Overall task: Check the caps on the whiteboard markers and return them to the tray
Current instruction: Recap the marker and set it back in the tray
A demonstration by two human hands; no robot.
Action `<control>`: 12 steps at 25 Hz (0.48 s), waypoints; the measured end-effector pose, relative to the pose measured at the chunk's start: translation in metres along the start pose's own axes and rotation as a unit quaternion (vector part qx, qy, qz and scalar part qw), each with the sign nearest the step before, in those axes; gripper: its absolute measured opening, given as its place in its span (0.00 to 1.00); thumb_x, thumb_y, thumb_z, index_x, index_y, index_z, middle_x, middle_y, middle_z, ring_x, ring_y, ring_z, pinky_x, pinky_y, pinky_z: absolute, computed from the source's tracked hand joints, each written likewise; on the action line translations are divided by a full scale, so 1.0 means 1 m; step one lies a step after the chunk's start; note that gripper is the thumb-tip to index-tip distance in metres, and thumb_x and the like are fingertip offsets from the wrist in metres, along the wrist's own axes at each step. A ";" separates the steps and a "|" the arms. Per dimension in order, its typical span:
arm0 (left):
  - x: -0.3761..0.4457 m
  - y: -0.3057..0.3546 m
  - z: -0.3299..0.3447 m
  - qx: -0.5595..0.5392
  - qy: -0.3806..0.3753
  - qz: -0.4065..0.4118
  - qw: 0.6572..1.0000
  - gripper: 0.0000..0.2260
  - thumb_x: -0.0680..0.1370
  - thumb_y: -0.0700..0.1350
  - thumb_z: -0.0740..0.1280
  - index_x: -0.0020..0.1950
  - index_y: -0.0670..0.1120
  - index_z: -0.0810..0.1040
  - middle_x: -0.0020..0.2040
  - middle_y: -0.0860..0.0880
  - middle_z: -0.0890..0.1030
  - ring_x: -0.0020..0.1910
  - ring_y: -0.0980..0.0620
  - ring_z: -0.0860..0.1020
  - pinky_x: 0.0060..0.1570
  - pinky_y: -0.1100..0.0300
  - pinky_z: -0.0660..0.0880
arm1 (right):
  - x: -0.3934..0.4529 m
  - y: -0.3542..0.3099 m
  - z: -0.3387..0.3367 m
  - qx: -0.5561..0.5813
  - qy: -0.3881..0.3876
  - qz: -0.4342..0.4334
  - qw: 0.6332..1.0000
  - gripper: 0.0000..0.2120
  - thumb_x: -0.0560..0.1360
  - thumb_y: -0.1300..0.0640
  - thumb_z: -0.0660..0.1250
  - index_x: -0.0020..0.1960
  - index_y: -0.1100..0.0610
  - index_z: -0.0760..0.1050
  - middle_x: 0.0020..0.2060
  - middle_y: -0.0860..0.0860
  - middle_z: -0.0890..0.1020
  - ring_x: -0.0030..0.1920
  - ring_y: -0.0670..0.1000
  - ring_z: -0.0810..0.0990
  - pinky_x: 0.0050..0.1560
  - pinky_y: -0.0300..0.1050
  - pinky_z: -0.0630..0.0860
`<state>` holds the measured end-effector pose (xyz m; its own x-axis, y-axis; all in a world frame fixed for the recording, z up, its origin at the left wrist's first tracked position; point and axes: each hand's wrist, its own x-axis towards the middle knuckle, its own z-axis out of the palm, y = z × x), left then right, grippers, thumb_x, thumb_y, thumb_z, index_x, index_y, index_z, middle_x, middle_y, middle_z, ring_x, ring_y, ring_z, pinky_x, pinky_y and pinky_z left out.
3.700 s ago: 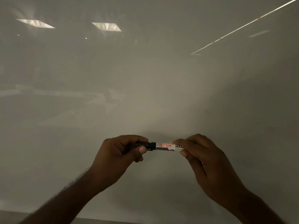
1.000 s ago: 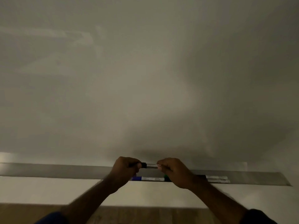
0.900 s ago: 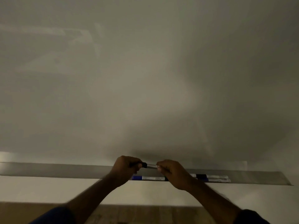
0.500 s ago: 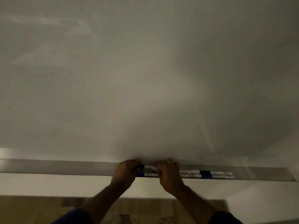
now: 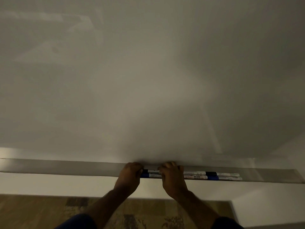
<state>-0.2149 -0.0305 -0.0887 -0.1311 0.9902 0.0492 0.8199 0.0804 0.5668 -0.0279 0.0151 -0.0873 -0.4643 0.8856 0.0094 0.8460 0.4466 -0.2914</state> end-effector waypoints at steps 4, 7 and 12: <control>-0.006 -0.002 -0.001 -0.003 0.004 0.010 1.000 0.07 0.76 0.42 0.64 0.51 0.49 0.81 0.49 0.48 0.84 0.47 0.48 0.80 0.47 0.59 0.73 | -0.005 0.002 0.000 -0.016 0.000 -0.014 1.000 0.15 0.76 0.57 0.59 0.60 0.49 0.75 0.56 0.48 0.79 0.60 0.55 0.71 0.56 0.53 0.64; -0.014 0.000 0.001 -0.002 0.000 0.009 1.000 0.11 0.77 0.42 0.65 0.57 0.52 0.78 0.54 0.50 0.84 0.50 0.51 0.81 0.49 0.64 0.72 | -0.009 0.004 -0.001 -0.010 0.003 -0.017 1.000 0.15 0.76 0.57 0.59 0.61 0.49 0.74 0.56 0.48 0.78 0.61 0.54 0.71 0.57 0.53 0.65; -0.019 0.003 0.006 -0.011 0.000 0.012 1.000 0.15 0.77 0.43 0.64 0.63 0.51 0.75 0.61 0.50 0.80 0.56 0.51 0.79 0.55 0.62 0.73 | -0.013 0.007 -0.006 -0.005 0.021 -0.032 0.999 0.13 0.75 0.55 0.62 0.60 0.49 0.73 0.56 0.48 0.78 0.60 0.54 0.73 0.55 0.53 0.68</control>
<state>-0.2064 -0.0488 -0.0928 -0.1110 0.9918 0.0637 0.8110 0.0534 0.5827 -0.0148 0.0077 -0.0841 -0.5068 0.8594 0.0685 0.8175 0.5043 -0.2783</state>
